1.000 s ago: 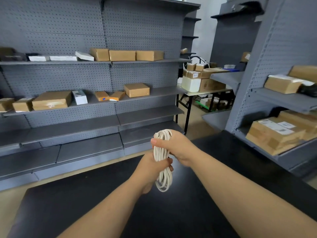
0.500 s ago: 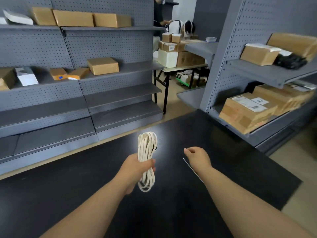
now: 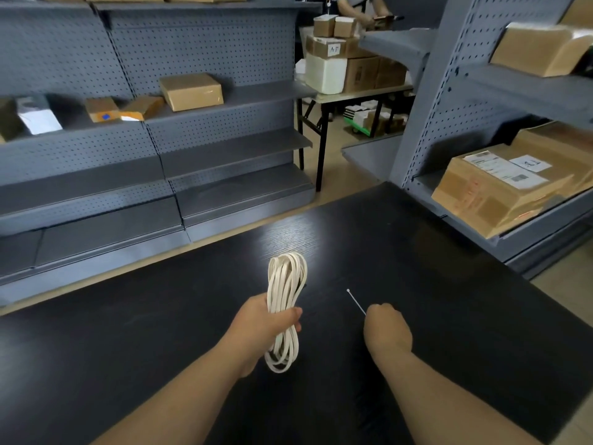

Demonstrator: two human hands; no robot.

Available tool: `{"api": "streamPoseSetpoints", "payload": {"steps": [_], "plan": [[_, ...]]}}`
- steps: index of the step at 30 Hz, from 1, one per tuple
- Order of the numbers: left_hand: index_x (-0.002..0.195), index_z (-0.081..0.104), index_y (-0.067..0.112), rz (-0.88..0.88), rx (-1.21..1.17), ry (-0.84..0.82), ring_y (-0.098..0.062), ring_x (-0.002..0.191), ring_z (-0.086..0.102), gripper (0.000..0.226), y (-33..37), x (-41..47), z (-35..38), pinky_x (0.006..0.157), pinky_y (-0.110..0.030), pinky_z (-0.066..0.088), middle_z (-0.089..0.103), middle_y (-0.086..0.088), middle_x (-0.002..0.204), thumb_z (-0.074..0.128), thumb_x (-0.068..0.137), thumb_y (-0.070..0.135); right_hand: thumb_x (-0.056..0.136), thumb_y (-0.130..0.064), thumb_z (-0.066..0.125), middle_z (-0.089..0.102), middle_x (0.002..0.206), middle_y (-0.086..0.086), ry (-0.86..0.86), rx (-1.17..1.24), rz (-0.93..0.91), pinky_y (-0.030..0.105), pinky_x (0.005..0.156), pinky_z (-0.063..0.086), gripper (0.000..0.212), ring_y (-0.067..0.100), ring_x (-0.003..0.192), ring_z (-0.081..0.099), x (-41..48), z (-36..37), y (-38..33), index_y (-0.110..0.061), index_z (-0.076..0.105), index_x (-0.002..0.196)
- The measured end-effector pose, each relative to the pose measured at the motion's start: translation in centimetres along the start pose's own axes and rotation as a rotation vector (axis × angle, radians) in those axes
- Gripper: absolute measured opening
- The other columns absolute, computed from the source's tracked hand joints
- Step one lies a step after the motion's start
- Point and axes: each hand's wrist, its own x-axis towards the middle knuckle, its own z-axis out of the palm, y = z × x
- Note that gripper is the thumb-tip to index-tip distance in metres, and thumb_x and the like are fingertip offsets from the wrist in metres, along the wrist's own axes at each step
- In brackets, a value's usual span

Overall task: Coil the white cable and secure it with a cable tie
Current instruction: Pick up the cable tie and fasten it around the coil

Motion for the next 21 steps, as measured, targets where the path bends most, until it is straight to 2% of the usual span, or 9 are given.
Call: {"api": "streamPoseSetpoints", "payload": {"steps": [6, 9, 12, 16, 21], "plan": [[0.084, 0.063, 0.010, -0.011, -0.016, 0.008, -0.016, 0.069, 0.066, 0.003, -0.3, -0.1, -0.2, 0.070, -0.032, 0.051, 0.067, -0.002, 0.066, 0.065, 0.083, 0.011, 0.090, -0.001, 0.043, 0.057, 0.111, 0.008, 0.056, -0.095, -0.127, 0.028, 0.081, 0.047, 0.024, 0.021, 0.100, 0.056, 0.0, 0.3, -1.0, -0.008, 0.060, 0.107], [0.082, 0.063, 0.008, -0.002, -0.017, 0.013, -0.014, 0.066, 0.065, 0.003, -0.2, -0.6, -0.6, 0.068, -0.030, 0.050, 0.066, -0.002, 0.065, 0.065, 0.084, 0.010, 0.091, -0.003, 0.043, 0.060, 0.109, 0.009, 0.053, -0.027, -0.109, 0.027, 0.074, 0.044, 0.021, 0.022, 0.099, 0.058, -0.3, 0.2, -1.9, -0.006, 0.060, 0.103], [0.084, 0.064, 0.008, 0.003, -0.008, 0.031, -0.016, 0.068, 0.066, 0.003, 0.1, -1.4, -1.8, 0.071, -0.033, 0.053, 0.067, -0.001, 0.064, 0.065, 0.083, 0.010, 0.090, -0.008, 0.044, 0.064, 0.102, 0.011, 0.023, 0.220, -0.101, 0.026, 0.065, 0.039, 0.017, 0.026, 0.093, 0.061, -1.0, -0.6, -4.6, -0.005, 0.059, 0.097], [0.089, 0.064, 0.007, 0.035, 0.045, 0.078, -0.018, 0.072, 0.066, 0.007, 1.2, -3.5, -4.5, 0.076, -0.036, 0.053, 0.067, -0.001, 0.065, 0.065, 0.083, 0.011, 0.089, -0.019, 0.055, 0.063, 0.086, 0.002, -0.014, 0.654, -0.263, 0.026, 0.068, 0.043, 0.007, 0.017, 0.079, 0.059, -3.2, -3.9, -9.6, -0.018, 0.059, 0.084], [0.089, 0.064, 0.011, 0.100, 0.093, 0.174, -0.016, 0.069, 0.065, 0.006, 2.6, -7.5, -9.1, 0.074, -0.034, 0.053, 0.068, -0.003, 0.068, 0.065, 0.083, 0.009, 0.087, -0.018, 0.058, 0.060, 0.081, -0.010, 0.044, 0.949, -0.447, 0.012, 0.060, 0.039, 0.006, 0.006, 0.075, 0.056, -7.0, -8.8, -14.9, -0.018, 0.062, 0.092]]}}
